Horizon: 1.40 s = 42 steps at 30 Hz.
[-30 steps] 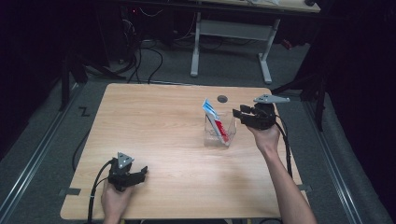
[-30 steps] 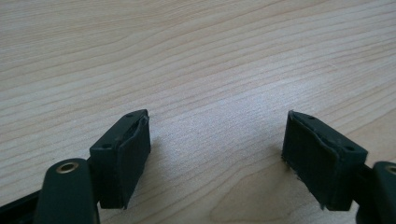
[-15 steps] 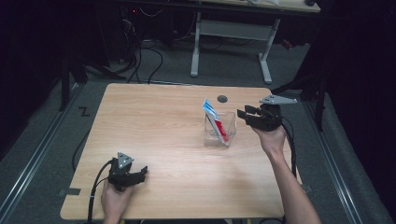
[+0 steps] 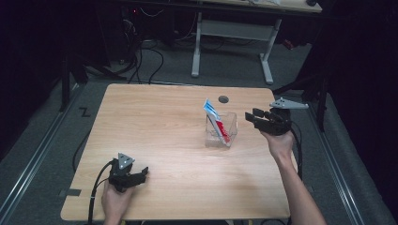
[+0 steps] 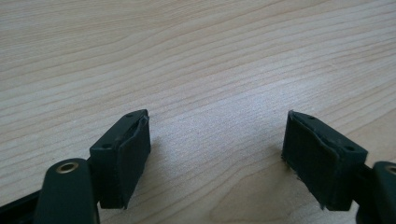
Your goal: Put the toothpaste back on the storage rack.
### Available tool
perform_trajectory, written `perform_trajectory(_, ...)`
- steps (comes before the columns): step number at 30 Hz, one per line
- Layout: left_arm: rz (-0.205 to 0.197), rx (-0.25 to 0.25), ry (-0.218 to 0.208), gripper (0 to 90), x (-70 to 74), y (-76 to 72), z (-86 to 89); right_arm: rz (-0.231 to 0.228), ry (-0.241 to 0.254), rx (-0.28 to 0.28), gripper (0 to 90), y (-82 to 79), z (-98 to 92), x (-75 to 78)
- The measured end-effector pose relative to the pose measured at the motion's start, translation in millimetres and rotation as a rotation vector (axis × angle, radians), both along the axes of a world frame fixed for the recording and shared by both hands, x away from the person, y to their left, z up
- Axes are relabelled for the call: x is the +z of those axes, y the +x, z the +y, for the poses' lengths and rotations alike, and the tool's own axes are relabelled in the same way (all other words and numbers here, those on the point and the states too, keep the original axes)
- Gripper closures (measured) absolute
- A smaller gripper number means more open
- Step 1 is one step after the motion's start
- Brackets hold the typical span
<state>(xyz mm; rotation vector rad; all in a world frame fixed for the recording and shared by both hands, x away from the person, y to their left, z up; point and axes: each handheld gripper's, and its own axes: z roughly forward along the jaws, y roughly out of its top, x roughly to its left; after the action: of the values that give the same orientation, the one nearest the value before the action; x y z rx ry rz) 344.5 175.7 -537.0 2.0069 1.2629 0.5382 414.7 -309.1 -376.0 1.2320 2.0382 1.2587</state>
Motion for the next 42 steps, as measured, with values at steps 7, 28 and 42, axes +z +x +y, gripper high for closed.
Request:
perform_trajectory(7, 0.0, 0.0, 0.0, 23.9, 0.0, 0.0, 0.0, 0.001, 0.015, -0.004, 56.5, -5.3, -5.1, -1.6)
perform_trajectory(28, 0.0, 0.0, 0.0, 23.9, 0.0, 0.0, 0.0, -0.01, 0.048, -0.011, 55.8, -31.2, -28.8, -8.2)
perform_trajectory(42, 0.0, 0.0, 0.0, 23.9, 0.0, 0.0, 0.0, -0.006, 0.053, -0.011, 55.6, -43.7, -36.9, -15.0)
